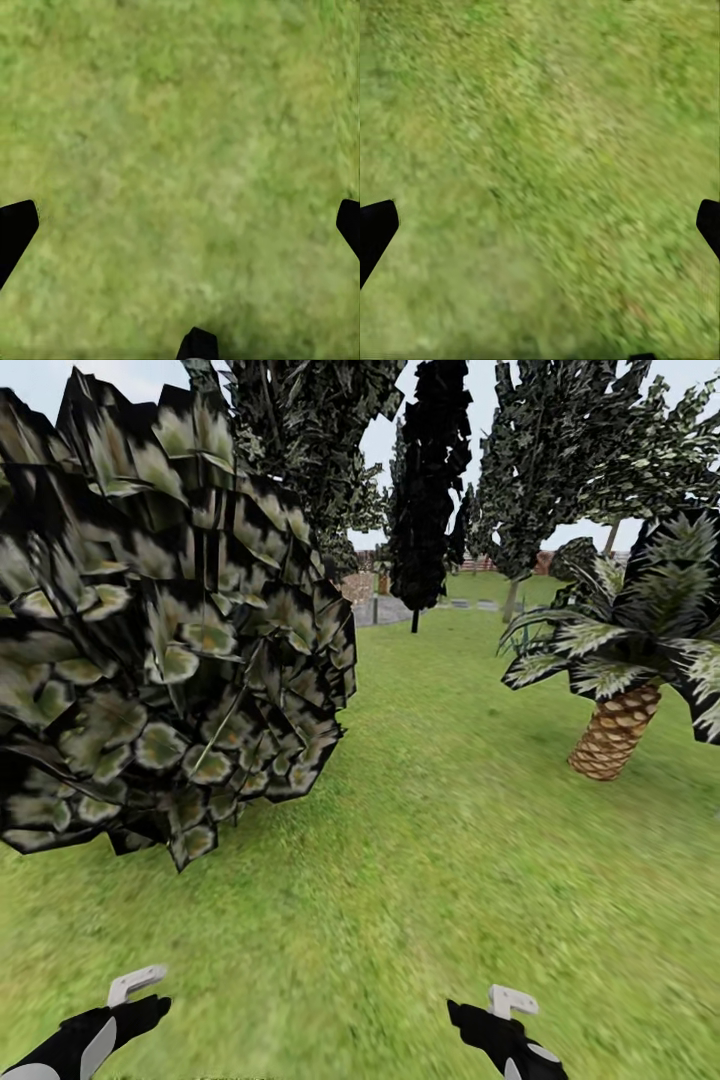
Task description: Take the three Easter eggs out of the wicker basket on the lawn in the garden, then place them on the lawn next to a single tree (choose any tree) so that all three eggs are next to the same tree and none are left in the basket.
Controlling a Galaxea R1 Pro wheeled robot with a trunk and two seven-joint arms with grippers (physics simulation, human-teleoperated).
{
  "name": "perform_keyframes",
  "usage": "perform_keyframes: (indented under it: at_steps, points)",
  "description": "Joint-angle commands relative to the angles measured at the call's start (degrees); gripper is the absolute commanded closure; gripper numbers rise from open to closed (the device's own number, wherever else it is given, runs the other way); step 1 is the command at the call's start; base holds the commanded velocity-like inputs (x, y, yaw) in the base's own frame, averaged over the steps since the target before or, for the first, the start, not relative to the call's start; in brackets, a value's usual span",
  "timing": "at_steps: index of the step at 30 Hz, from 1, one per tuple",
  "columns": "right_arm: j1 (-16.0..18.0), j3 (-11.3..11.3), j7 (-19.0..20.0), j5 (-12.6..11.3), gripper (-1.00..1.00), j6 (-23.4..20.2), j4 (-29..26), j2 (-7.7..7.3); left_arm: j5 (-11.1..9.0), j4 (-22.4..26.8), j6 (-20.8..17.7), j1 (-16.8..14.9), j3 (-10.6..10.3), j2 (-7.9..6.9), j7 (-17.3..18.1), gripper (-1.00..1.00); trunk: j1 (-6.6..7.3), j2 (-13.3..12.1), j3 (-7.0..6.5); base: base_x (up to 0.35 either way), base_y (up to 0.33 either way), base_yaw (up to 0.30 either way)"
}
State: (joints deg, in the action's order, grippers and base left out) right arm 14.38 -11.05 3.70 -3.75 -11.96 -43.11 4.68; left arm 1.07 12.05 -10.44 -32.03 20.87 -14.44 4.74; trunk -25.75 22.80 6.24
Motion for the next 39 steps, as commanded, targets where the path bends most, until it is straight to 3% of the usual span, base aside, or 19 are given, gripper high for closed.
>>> perform_keyframes:
  at_steps: [1, 8, 21, 31, 39]
  points:
    - [0.02, -0.1, 0.34, -0.39, -1.0, -0.35, -0.13, 0.06, 0.14, 0.08, -0.37, -0.05, 0.4, 0.02, 0.27, -1.0, -0.04, 0.12, 0.08, 0.0, 0.0, 0.258]
    - [0.03, 1.52, 0.34, -0.4, -1.0, -0.35, -0.13, 0.06, 0.15, 0.08, -0.37, -0.05, 0.4, 0.17, 0.27, -1.0, -0.04, 0.12, -0.23, 0.0, 0.0, 0.261]
    - [-0.03, 1.83, 0.34, -0.47, -1.0, -0.42, -0.13, 0.14, 0.16, 0.08, -0.35, -0.05, 0.4, 0.25, 0.27, -1.0, -0.04, 0.12, -0.73, -0.025, 0.0, 0.27]
    - [0.0, 5.47, -0.04, -0.54, -1.0, -0.35, -0.13, 0.08, 0.16, 0.08, -0.28, -0.05, 0.4, 0.2, 0.27, -1.0, -0.04, 0.12, -1.01, -0.016, 0.0, 0.275]
    - [0.02, 5.85, -1.37, -0.59, -1.0, -0.35, -0.13, 0.07, 0.16, 0.08, -0.29, -0.05, 0.4, 0.2, 0.27, -1.0, -0.04, 0.12, -1.04, 0.0, 0.03, 0.281]
